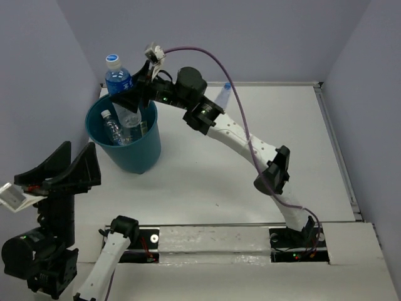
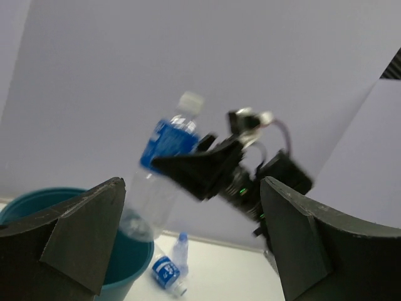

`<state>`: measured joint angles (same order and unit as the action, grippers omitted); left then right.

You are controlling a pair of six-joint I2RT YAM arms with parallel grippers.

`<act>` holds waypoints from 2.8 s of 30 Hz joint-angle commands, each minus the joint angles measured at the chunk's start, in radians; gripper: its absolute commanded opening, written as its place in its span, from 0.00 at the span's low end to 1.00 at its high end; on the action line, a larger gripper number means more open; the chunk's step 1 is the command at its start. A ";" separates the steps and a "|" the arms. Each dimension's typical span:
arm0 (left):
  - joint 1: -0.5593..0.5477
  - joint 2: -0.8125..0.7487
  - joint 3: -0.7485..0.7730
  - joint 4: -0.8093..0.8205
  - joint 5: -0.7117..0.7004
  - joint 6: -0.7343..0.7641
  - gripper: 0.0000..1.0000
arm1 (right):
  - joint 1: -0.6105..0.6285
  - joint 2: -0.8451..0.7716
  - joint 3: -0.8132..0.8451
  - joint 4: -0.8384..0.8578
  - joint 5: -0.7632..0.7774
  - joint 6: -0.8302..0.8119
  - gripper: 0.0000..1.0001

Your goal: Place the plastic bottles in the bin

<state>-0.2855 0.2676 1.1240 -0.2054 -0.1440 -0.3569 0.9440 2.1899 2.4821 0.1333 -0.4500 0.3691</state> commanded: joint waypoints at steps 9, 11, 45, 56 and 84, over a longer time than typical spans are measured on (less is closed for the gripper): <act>-0.026 0.027 0.040 0.070 -0.010 0.016 0.99 | 0.009 0.116 0.071 -0.014 0.155 -0.085 0.94; -0.024 0.047 0.031 0.087 0.026 0.001 0.99 | 0.009 0.091 0.040 -0.027 0.169 -0.107 0.97; -0.385 1.895 1.144 -0.208 -0.483 -0.276 0.93 | -0.501 -1.217 -1.549 -0.199 0.827 -0.151 0.84; -0.297 1.987 1.019 -0.183 -0.508 -0.436 0.91 | -0.510 -1.246 -1.583 -0.198 0.725 -0.105 0.84; -0.276 2.057 0.806 -0.045 -0.344 -0.407 0.49 | -0.510 -1.135 -1.468 -0.193 0.638 -0.075 0.95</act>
<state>-0.5545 2.4477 2.0418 -0.3042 -0.5213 -0.8196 0.4389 0.9745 0.9298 -0.0807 0.1272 0.2695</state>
